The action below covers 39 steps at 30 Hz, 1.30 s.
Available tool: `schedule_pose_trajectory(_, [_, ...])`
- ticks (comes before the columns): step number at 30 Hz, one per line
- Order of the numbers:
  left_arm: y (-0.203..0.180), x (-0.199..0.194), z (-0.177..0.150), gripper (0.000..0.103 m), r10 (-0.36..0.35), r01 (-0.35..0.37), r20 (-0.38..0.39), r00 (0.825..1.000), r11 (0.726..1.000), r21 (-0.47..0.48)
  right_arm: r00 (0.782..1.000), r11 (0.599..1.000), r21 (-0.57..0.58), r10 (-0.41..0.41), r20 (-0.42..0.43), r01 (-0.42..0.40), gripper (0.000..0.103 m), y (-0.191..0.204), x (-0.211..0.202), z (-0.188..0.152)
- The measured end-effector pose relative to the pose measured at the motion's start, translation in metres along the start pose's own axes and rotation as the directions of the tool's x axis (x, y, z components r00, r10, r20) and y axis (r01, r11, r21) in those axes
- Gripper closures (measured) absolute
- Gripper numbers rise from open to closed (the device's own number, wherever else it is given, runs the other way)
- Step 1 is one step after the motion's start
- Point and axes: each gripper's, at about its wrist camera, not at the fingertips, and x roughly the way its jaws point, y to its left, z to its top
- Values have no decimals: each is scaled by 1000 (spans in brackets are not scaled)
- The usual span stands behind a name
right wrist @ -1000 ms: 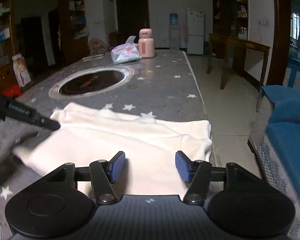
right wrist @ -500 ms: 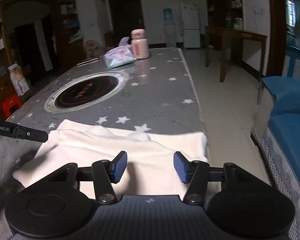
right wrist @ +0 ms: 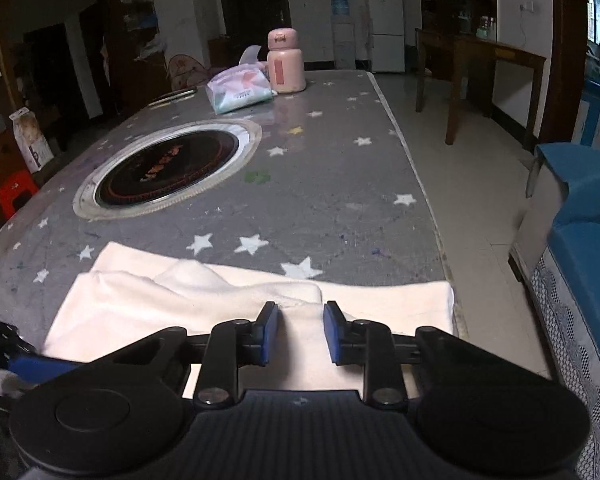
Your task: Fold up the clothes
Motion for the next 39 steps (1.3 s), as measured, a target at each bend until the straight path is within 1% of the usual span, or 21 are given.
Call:
schedule_pose_trajectory(2, [0, -2, 0, 70, -2, 2, 5, 1000, 1000, -2, 1000, 999, -30, 10, 16, -9, 77, 7, -7, 2])
schedule_pose_trajectory(6, [3, -5, -1, 70, -9, 9, 9, 1000, 1000, -8, 996, 993, -84, 84, 1, -83, 77, 25, -5, 5])
schedule_pose_trajectory(9, [6, -6, -3, 70, -17, 17, 9, 1000, 1000, -21, 996, 991, -105, 79, -30, -81, 77, 34, 13, 5])
schedule_pose_trajectory(12, [10, -15, -3, 70, -20, 21, 20, 1000, 1000, -19, 997, 994, -81, 70, -27, -72, 76, 33, 20, 7])
schedule_pose_trajectory(13, [12, -18, -3, 70, -22, 23, 26, 999, 1000, -21, 997, 995, -71, 75, -21, -76, 76, 33, 19, 8])
schedule_pose_trajectory(15, [17, -23, -4, 68, -17, 18, 33, 999, 999, -30, 996, 992, -93, 89, -8, -90, 76, 38, 13, 10])
schedule_pose_trajectory(18, [26, -25, -5, 68, -3, 5, 35, 999, 999, -53, 990, 984, -114, 140, -14, -141, 75, 48, 14, 13])
schedule_pose_trajectory(19, [29, -25, -6, 68, -2, 4, 31, 1000, 998, -65, 989, 982, -121, 144, -21, -146, 75, 52, 18, 14])
schedule_pose_trajectory(21, [35, -24, -8, 68, -5, 7, 25, 1000, 996, -84, 990, 981, -129, 139, -37, -142, 75, 58, 28, 13])
schedule_pose_trajectory(22, [36, -24, -9, 68, -3, 6, 25, 1000, 996, -89, 990, 981, -132, 136, -42, -141, 73, 60, 33, 13])
schedule_pose_trajectory(25, [37, -27, -8, 68, -1, 4, 31, 1000, 996, -91, 991, 984, -119, 129, -24, -131, 72, 62, 35, 17])
schedule_pose_trajectory(27, [38, -29, -8, 64, 1, 3, 38, 999, 996, -94, 993, 985, -126, 120, -13, -120, 71, 64, 32, 19])
schedule_pose_trajectory(28, [39, -29, -8, 64, 0, 4, 43, 999, 995, -98, 991, 983, -131, 130, -13, -131, 70, 66, 30, 19])
schedule_pose_trajectory(30, [40, -28, -9, 63, 3, 2, 39, 999, 994, -106, 989, 979, -140, 150, -15, -150, 65, 68, 28, 18])
schedule_pose_trajectory(31, [39, -28, -9, 63, 7, -3, 38, 999, 995, -105, 989, 978, -147, 146, -25, -149, 65, 71, 31, 17])
schedule_pose_trajectory(32, [38, -27, -9, 62, 10, -7, 37, 999, 995, -103, 990, 978, -157, 135, -35, -139, 62, 72, 34, 16])
schedule_pose_trajectory(34, [37, -29, -9, 58, 14, -10, 39, 999, 995, -99, 990, 978, -157, 134, -33, -138, 61, 73, 35, 16])
schedule_pose_trajectory(36, [35, -32, -10, 50, 26, -22, 43, 999, 996, -88, 990, 979, -153, 136, -26, -139, 60, 72, 31, 16])
schedule_pose_trajectory(38, [34, -35, -10, 46, 51, -47, 47, 998, 996, -80, 991, 979, -158, 131, -11, -131, 53, 72, 21, 17])
schedule_pose_trajectory(39, [34, -36, -11, 46, 54, -51, 46, 997, 996, -79, 992, 979, -159, 127, -5, -126, 50, 71, 16, 16])
